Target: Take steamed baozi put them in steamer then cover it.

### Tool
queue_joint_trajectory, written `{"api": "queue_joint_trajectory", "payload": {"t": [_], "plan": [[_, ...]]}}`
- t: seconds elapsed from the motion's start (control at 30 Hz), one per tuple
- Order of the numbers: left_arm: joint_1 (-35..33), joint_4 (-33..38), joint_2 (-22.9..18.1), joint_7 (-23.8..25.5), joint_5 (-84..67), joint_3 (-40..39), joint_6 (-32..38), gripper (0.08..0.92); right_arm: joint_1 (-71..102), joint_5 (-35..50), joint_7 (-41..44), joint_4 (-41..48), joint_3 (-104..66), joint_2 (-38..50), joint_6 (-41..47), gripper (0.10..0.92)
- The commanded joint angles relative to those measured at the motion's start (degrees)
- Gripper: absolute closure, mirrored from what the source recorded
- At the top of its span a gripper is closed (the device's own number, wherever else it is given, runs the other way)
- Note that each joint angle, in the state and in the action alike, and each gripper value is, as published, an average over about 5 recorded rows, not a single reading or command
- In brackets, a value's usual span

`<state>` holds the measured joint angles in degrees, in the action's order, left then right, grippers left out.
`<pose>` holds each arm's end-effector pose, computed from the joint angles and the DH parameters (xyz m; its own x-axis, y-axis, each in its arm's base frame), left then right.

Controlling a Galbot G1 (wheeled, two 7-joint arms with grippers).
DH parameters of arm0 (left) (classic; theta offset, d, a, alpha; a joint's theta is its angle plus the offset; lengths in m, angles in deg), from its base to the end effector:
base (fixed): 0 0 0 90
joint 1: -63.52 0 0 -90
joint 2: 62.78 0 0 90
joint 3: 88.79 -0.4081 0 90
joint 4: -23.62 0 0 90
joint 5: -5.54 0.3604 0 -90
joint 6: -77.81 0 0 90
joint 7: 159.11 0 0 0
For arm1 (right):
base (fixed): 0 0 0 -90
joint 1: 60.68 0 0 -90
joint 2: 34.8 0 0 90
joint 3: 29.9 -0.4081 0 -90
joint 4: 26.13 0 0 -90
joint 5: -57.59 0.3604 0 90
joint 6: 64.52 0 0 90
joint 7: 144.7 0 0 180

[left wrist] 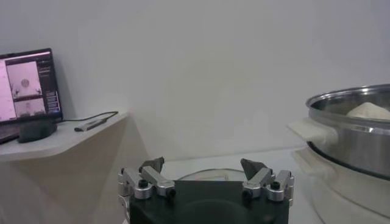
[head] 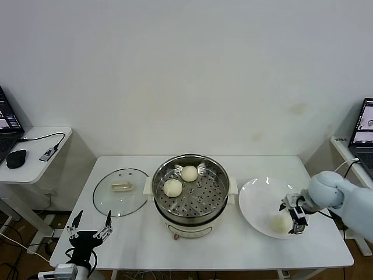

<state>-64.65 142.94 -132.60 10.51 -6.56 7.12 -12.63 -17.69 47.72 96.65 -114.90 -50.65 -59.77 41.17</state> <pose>0.1183 0.1103 -0.3553 -0.9867 -0.0954 0.1316 -0.0743 0.9848 0.1572 0.4389 -0.2347 -0.2346 -0.1422 -0.0447 0.9888 -0.9840 -0.1016 -0.1461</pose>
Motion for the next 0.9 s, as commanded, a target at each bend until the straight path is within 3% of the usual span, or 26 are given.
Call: {"api": "queue_joint_trajectory", "payload": {"t": [0.03,0.33,0.6,0.9], "plan": [[0.09,-0.17,0.04,0.01,0.03,-0.03,0.01,0.177,2.95,-1.55,-0.56,2.82,-1.86,-2.41,-0.08,0.233],[0.22,-0.39,0.0,0.0,0.04,0.11,0.0,0.177,2.8,-1.91,-0.48,4.73,-1.88,-4.38,0.07,0.297],[0.25,-0.32,-0.21,-0.02,0.01,0.12,-0.01,0.177,2.04,-1.6,0.02,4.46,-1.73,-4.35,0.25,0.435],[0.29,-0.14,-0.01,0.0,-0.09,0.14,0.01,0.177,-6.33,2.05,1.7,2.06,0.8,-1.21,0.41,0.448]]}}
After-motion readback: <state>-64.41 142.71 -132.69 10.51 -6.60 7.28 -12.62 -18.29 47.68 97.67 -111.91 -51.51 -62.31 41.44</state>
